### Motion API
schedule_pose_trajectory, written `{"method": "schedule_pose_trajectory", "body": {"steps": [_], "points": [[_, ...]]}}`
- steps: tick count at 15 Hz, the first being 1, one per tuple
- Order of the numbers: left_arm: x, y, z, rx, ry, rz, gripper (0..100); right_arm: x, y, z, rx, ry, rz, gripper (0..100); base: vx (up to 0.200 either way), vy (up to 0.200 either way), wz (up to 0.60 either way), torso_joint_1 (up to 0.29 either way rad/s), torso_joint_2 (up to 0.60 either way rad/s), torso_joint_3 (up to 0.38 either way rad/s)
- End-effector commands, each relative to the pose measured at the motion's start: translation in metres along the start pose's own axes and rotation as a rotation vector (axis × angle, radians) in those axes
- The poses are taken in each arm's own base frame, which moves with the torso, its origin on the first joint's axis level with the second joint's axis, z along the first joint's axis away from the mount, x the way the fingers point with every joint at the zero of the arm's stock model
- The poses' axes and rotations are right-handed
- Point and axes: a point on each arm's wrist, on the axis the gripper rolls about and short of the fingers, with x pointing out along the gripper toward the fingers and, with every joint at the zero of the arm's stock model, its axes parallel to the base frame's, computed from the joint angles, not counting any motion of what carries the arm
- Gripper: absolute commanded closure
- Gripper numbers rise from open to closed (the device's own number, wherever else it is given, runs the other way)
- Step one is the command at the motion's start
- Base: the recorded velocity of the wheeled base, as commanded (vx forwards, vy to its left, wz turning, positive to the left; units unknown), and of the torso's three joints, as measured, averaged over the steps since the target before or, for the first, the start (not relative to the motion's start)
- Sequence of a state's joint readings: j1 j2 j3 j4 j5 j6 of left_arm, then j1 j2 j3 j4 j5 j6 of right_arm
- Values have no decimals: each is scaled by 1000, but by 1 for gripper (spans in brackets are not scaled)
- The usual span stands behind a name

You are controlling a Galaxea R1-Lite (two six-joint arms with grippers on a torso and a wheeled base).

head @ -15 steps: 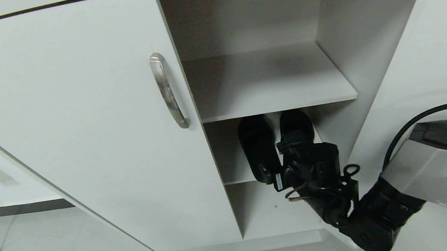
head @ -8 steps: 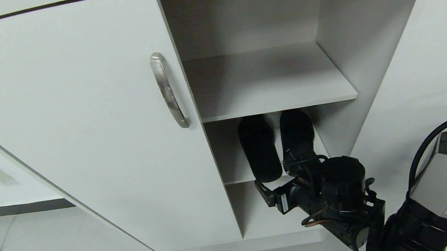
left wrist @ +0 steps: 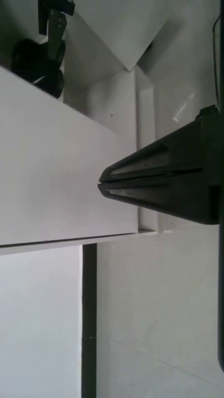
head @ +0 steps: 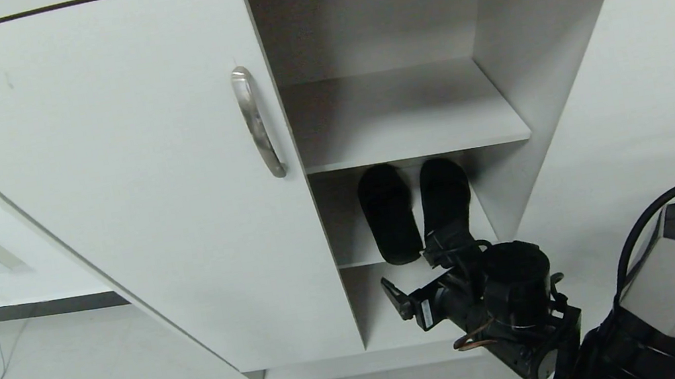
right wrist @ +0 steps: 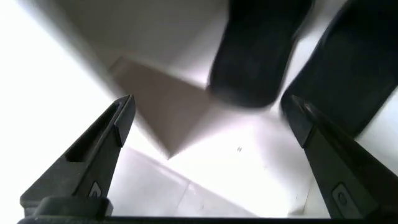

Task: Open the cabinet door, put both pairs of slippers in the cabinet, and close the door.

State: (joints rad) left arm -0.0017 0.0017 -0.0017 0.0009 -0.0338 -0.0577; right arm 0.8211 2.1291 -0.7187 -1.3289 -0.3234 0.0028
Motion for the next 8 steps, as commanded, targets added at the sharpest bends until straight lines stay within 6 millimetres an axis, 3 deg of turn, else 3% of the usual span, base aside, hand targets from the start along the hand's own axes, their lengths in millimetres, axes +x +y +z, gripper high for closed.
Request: {"method": "schedule_pose_trajectory", "body": {"steps": [1, 2, 8], "points": [[0, 0, 0, -2, 2, 0, 100, 0, 0, -2, -2, 6, -2, 0, -200, 0, 0, -2, 2, 12], [0, 0, 0, -1, 2, 0, 100, -1, -1, -3, -2, 9, -5, 0, -200, 0, 0, 2, 2, 2], [0, 0, 0, -21, -1, 22, 100, -4, -3, -5, -7, 22, -11, 0, 0, 0, 0, 0, 0, 0]]}}
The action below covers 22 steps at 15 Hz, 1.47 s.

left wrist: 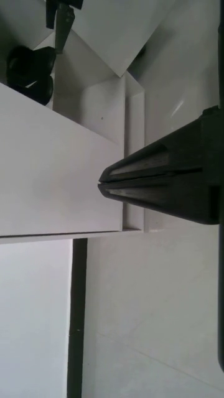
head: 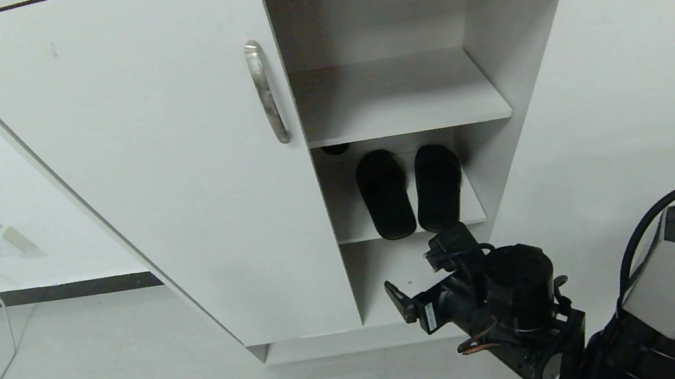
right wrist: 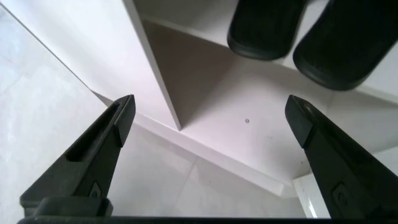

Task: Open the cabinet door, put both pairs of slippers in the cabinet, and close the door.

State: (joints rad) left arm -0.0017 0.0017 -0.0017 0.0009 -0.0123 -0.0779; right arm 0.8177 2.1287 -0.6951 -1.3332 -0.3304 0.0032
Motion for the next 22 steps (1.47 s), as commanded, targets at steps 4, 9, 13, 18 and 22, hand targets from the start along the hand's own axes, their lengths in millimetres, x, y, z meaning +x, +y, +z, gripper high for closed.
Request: {"method": "schedule_pose_trajectory", "body": {"steps": [4, 9, 13, 18, 22], "points": [[0, 0, 0, 0, 1, -1, 100, -1, 0, -2, -2, 7, -1, 0, 0, 0, 0, 0, 0, 0], [0, 0, 0, 0, 1, 0, 100, -1, 0, -2, -4, 8, -3, 0, 0, 0, 0, 0, 0, 0], [0, 0, 0, 0, 1, 0, 100, -2, -1, -2, -16, 9, -2, 0, 0, 0, 0, 0, 0, 0], [0, 0, 0, -2, 1, -1, 100, -2, -1, -3, -15, 4, -2, 0, 0, 0, 0, 3, 0, 168], [0, 0, 0, -2, 1, 0, 100, -2, -1, -3, -15, 4, -2, 0, 0, 0, 0, 1, 5, 206]]}}
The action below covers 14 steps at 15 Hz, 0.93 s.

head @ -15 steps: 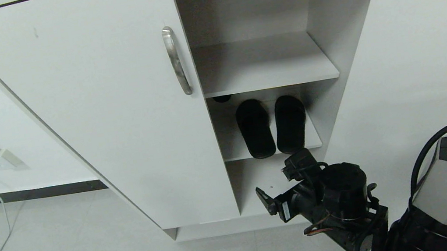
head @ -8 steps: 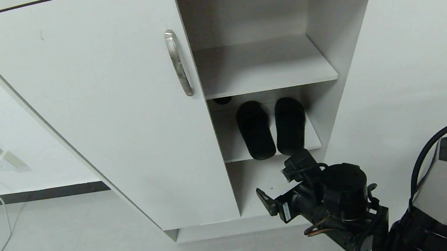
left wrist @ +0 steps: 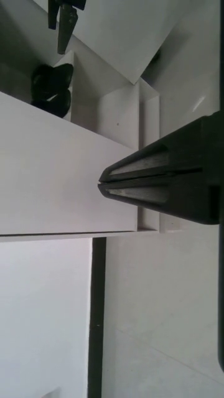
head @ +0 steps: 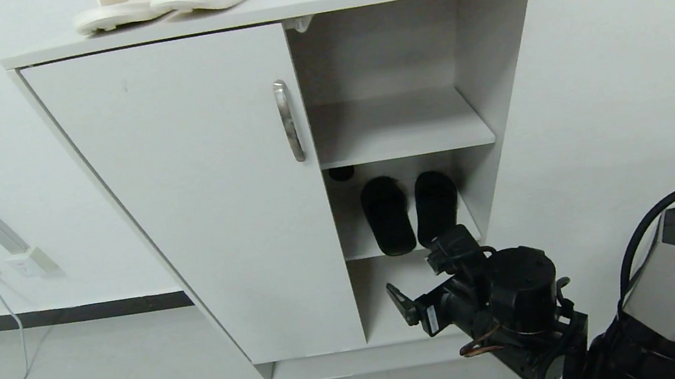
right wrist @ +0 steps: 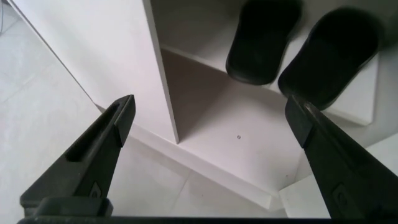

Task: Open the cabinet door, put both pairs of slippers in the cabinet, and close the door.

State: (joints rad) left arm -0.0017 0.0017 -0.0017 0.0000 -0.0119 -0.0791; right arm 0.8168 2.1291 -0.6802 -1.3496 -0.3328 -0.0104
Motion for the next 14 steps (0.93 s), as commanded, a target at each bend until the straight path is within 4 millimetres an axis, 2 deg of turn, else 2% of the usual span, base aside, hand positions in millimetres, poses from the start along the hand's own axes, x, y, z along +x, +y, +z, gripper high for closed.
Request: {"method": "schedule_pose_trajectory", "body": {"steps": [1, 7, 14], "points": [[0, 0, 0, -1, 2, 0, 100, 0, 0, -2, -2, 5, 1, 0, 0, 0, 0, 2, 2, 207], [0, 0, 0, 4, 2, 0, 100, 1, 1, -6, -6, 16, 1, 0, 0, 0, 0, 0, 2, 169], [0, 0, 0, 1, 1, 1, 100, 0, 0, -7, -5, 8, 1, 0, 0, 0, 0, 0, 0, 0]]}}
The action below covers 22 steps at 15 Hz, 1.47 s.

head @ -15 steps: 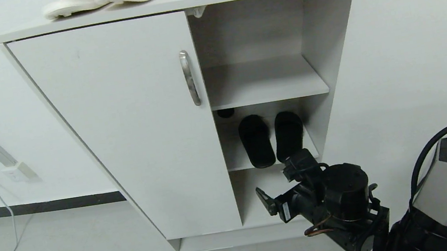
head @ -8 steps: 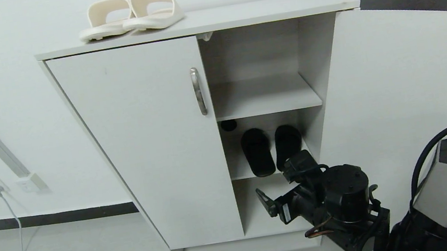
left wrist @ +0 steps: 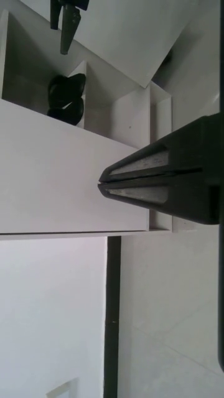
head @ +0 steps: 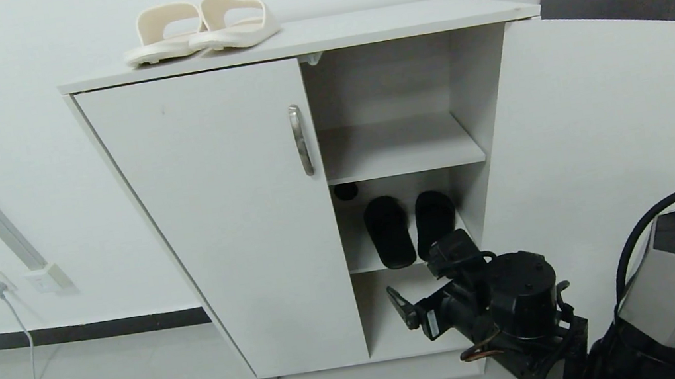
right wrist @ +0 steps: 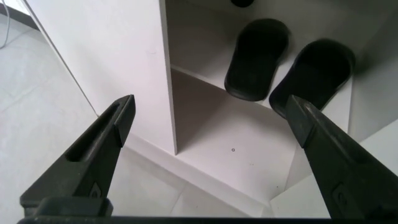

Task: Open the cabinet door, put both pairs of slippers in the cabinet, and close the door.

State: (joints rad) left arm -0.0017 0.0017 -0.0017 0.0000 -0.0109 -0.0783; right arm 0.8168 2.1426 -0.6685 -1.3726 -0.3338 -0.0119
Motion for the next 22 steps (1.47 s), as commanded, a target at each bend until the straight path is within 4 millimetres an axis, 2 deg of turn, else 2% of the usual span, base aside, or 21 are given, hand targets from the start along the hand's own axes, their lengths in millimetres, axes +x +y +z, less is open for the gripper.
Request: {"method": "schedule_pose_trajectory", "body": {"steps": [1, 2, 20, 22], "points": [[0, 0, 0, -1, 1, 2, 100, 0, 0, -3, -3, 7, 0, 0, 0, 0, 0, 0, 0, 0], [0, 0, 0, -3, 1, 3, 100, 0, 0, -3, -3, 7, 2, 0, 0, 0, 0, 0, 0, 0], [0, 0, 0, -5, 1, 5, 100, 1, 2, -9, -18, 10, 5, 0, 0, 200, 0, 2, 2, 3], [0, 0, 0, -3, 1, 5, 100, 1, 1, -9, -19, 10, 3, 0, 0, 0, 0, 0, 0, 0]]}}
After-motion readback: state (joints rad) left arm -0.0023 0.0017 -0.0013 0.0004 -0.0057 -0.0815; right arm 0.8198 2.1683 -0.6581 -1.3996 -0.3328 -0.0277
